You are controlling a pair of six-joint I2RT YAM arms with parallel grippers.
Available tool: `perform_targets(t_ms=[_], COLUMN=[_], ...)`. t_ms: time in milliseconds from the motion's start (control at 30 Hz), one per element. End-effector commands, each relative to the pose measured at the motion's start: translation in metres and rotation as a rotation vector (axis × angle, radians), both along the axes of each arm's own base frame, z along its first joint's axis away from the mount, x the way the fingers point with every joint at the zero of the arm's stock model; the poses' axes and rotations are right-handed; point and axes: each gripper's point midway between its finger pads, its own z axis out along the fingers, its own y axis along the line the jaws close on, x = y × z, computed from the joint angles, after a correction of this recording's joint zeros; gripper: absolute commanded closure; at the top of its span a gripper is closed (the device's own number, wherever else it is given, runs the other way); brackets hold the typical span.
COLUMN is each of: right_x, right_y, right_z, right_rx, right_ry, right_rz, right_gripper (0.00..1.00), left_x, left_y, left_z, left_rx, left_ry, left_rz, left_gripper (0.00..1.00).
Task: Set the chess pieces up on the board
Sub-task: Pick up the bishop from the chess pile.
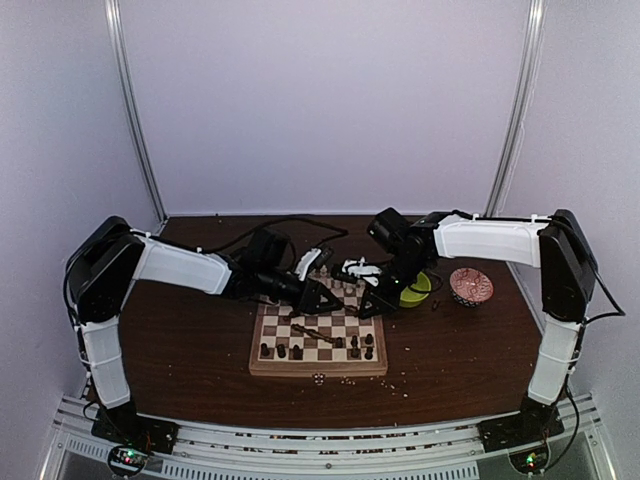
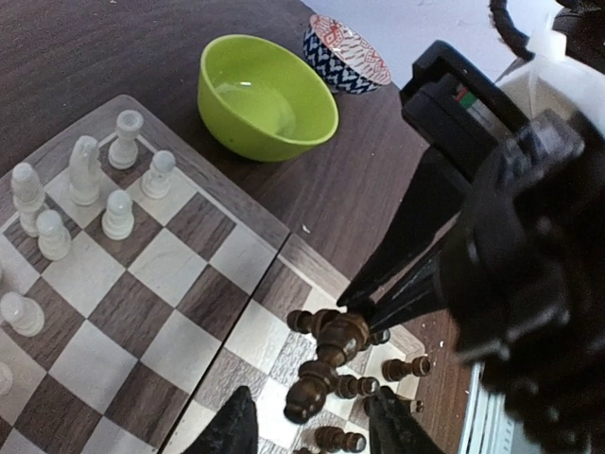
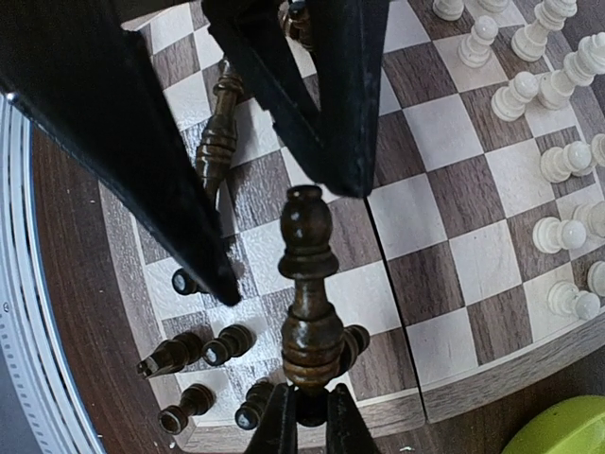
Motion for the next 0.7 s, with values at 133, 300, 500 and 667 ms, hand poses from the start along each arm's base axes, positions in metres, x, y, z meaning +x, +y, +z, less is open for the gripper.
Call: perform_targets(t_ms=[133,300,500,667], right_x=[0.001,0.001,0.002,0.005], right_y=[0.002,0.001,-0.003,-0.01], right_z=[0.02,0.017,0.011,-0.003], right_rx=[0.044,0.035,0.016,-0.018], right_ry=[-0.033,-0.031,-0.029,0.005], right_rz=[-0.003,-0.005,-0.012,-0.026], right_gripper=[0.94,0.94,0.94,0.94], left_x=[-0.003,-0.005,-0.003,0.0], left_y=[-0.02,-0.019,-0.014,0.001], left_z=[0.016,0.016,0.018,0.029], left_rx=[-0.076,-0.078,-0.073,-0.067], left_ry=[-0.01,-0.003,-0.006,-0.033], left_rz=[-0.06,-0.07,-0.043,-0.001], left_gripper=[0.7,0.81,0.93,0.95])
